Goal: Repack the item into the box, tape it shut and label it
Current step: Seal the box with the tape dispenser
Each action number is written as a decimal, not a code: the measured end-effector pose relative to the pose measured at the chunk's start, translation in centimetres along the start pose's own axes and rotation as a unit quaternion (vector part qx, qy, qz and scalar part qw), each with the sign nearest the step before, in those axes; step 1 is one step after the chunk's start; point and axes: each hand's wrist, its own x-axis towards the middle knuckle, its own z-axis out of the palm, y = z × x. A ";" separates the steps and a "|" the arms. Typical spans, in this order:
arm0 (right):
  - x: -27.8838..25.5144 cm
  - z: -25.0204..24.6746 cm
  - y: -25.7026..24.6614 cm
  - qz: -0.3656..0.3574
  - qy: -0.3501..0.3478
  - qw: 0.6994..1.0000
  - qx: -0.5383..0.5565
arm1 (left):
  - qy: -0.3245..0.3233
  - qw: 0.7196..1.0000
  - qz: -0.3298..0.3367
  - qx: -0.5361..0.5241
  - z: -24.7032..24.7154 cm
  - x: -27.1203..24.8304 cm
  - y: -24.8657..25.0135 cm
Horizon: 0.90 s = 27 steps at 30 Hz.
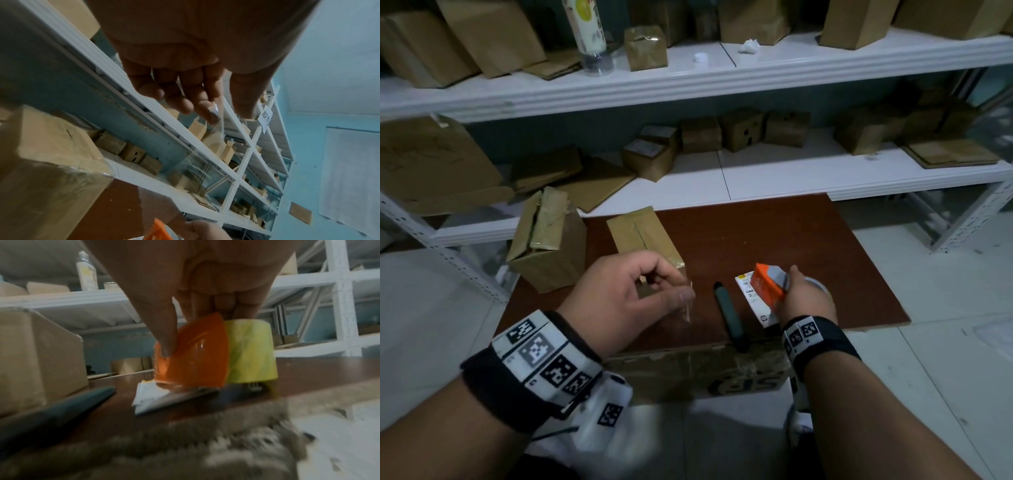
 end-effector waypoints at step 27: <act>-5.0 1.6 -6.1 -0.268 -0.060 0.833 0.479 | 0.094 0.968 -0.222 -0.068 0.1 -1.0 -8.1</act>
